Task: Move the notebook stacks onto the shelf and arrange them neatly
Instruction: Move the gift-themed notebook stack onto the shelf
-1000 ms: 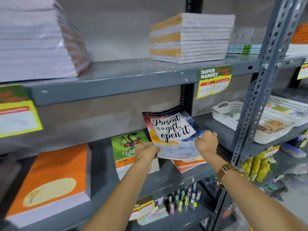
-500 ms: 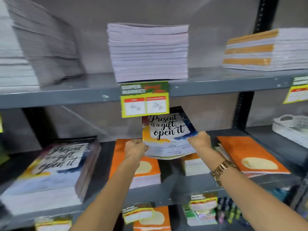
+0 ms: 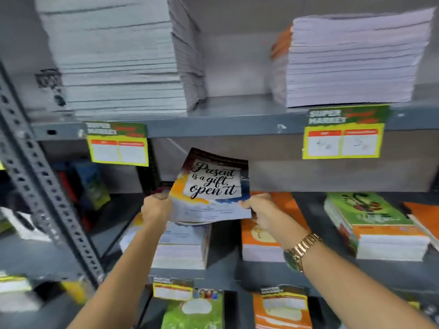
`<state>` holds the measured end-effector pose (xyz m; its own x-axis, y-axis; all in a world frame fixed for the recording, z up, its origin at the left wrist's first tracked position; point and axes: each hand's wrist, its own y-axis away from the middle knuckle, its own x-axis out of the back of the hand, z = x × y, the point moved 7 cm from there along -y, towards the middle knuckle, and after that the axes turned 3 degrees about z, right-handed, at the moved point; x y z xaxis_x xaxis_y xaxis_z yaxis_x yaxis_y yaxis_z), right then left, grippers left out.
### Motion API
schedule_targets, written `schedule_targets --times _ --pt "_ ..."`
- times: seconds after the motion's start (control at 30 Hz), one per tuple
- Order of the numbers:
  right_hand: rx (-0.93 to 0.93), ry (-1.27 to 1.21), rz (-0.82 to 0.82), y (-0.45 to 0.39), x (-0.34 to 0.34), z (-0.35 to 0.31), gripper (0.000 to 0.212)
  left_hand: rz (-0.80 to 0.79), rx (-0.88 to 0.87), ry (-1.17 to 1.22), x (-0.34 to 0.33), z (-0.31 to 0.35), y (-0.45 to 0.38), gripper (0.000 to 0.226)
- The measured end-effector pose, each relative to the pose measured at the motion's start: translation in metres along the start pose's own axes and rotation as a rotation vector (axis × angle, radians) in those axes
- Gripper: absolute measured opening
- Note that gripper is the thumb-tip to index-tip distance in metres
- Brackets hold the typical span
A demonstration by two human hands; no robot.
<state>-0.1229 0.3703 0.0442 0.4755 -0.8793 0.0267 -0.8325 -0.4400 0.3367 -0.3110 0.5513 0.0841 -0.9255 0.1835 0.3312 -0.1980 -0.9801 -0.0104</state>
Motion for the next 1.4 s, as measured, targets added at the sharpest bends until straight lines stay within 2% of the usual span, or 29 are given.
schedule_targets --times 0.07,0.13,0.27,0.37,0.47,0.63,0.7,0.83,0.97,1.07,1.27,1.4 --pt "-0.014 -0.072 -0.076 0.003 -0.032 0.005 0.016 0.026 -0.005 -0.034 0.019 -0.010 -0.015 0.019" --pt "-0.020 -0.107 -0.122 0.002 -0.057 0.012 0.022 0.046 0.009 -0.038 0.034 -0.020 -0.028 0.024" --pt "-0.007 -0.049 -0.118 -0.003 -0.094 0.031 0.013 0.052 -0.002 -0.157 0.050 -0.039 -0.050 0.036" --pt "0.020 0.088 -0.045 -0.008 -0.104 0.049 0.027 0.037 0.004 -0.259 0.054 -0.059 -0.059 0.038" --pt "0.066 0.283 0.029 -0.008 -0.104 0.057 0.020 0.003 -0.038 -0.352 0.050 -0.075 -0.058 0.024" --pt "0.161 0.590 -0.007 0.000 -0.104 0.047 0.030 0.067 -0.144 -0.604 0.048 -0.074 -0.051 0.020" --pt "0.253 0.679 0.036 0.006 -0.099 0.038 0.035 0.086 -0.193 -0.732 0.045 -0.068 -0.046 0.014" --pt "0.468 0.734 0.165 0.015 -0.078 0.017 0.037 0.099 -0.306 -0.827 0.031 -0.051 -0.034 0.022" --pt "0.566 0.708 0.232 0.022 -0.042 0.003 0.033 0.070 -0.430 -0.776 0.001 -0.024 -0.012 0.036" --pt "0.637 0.716 0.305 0.027 -0.006 -0.007 0.027 0.030 -0.523 -0.740 -0.029 0.000 0.013 0.032" --pt "0.709 0.755 0.500 0.033 0.098 -0.020 0.027 -0.082 -0.718 -0.597 -0.106 0.047 0.085 0.027" --pt "0.691 0.793 0.640 0.035 0.176 -0.021 0.027 -0.175 -0.847 -0.519 -0.168 0.071 0.138 0.032"
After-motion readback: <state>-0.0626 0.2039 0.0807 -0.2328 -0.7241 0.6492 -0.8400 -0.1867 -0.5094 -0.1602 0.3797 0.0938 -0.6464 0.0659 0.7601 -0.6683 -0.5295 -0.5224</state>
